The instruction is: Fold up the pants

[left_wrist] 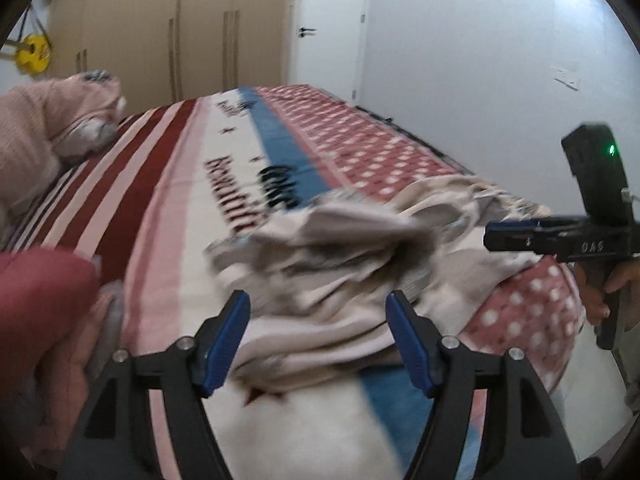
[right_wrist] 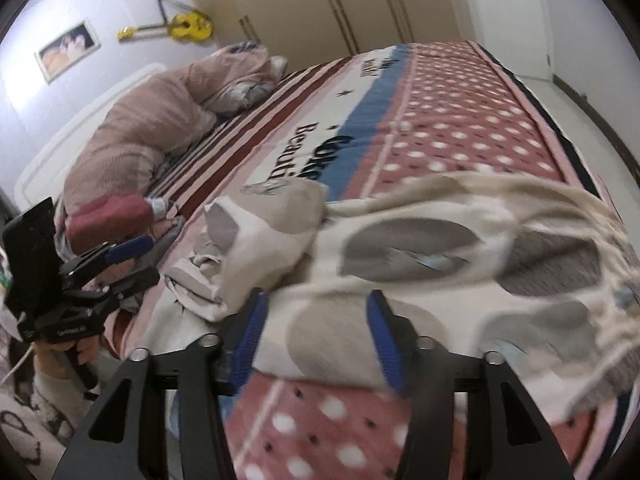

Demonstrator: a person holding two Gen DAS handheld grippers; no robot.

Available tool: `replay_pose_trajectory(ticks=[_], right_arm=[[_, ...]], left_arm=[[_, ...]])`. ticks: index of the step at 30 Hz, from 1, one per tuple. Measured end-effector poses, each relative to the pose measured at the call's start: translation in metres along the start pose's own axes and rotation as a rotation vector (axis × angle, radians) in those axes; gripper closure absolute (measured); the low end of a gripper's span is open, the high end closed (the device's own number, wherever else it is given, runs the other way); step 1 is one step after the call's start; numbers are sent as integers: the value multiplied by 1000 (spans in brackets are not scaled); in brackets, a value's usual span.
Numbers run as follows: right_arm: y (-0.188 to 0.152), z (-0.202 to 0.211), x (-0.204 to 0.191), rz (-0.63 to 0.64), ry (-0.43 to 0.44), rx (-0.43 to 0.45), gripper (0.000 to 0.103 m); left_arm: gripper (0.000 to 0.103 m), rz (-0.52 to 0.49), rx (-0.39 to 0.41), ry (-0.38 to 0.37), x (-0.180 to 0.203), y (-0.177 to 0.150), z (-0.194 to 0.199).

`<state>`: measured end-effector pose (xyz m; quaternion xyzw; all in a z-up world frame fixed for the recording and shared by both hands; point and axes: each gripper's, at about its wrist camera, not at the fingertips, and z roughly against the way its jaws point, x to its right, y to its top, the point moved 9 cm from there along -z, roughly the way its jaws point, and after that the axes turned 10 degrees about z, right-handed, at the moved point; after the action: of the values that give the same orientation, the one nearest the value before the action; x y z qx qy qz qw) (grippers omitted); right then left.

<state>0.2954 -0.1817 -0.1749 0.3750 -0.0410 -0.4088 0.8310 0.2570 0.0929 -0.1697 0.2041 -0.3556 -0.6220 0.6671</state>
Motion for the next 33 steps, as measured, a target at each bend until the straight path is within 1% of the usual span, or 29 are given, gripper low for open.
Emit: replay_pose_trajectory(ticks=[2,4,5,6,7,8,9,10,12,13,14,15,16,17,18,22,25,27,29,32,33], right_arm=[[10,-20,-18,54,-21,-15,46],[21,-36,-33,124,-70,-16,39],[24,-41,-40,157,-92,-13,33],[28,-48,-46,194,-119,-10,29],[32,-57,-52,244,-166,-10,29],[33,-64,-56,276,-190,-14,29],[34,-71,-61,309,-208,-24,29],[34,-80,-66,339,-214,-35,29],[31,-97,-73,379,-218,-68,31],[30,-103,-73,391,-230,-79,33],[30,-107,-71,399,-248,-80,48],[31,-108,-68,398,-276,-71,74],[32,-106,-62,387,-305,-61,82],[34,-101,-55,356,-304,-43,88],[35,-95,-49,306,-288,-22,91],[27,-70,-26,153,-254,27,92],[11,-52,-14,-22,-154,52,90],[-1,-42,-3,-119,-125,61,89],[-11,-35,5,-149,-144,57,89],[-25,-25,15,-160,-200,43,86],[-28,-23,17,-160,-202,36,86]], left_arm=[[37,35,-7,-4,-15,-7,-3],[37,71,-9,-24,-25,-13,-7],[37,81,-9,-35,-28,-15,-9],[37,88,-8,-37,-31,-17,-11],[37,94,-11,-36,-34,-19,-15],[37,98,-18,-39,-36,-22,-19],[41,103,-25,-48,-38,-23,-23],[46,108,-32,-57,-38,-25,-26],[47,115,-45,-63,-41,-27,-33],[47,117,-42,-62,-42,-27,-35],[47,118,-43,-63,-41,-28,-37],[48,121,-43,-65,-41,-28,-38],[48,124,-43,-66,-41,-28,-39],[48,126,-44,-65,-41,-28,-39],[48,127,-43,-63,-41,-29,-40],[48,131,-47,-60,-40,-28,-40],[48,123,-48,-50,-37,-28,-42],[48,121,-48,-45,-36,-29,-42],[48,118,-47,-35,-37,-29,-43],[48,116,-47,-28,-36,-29,-43],[48,113,-45,-25,-36,-29,-42]])
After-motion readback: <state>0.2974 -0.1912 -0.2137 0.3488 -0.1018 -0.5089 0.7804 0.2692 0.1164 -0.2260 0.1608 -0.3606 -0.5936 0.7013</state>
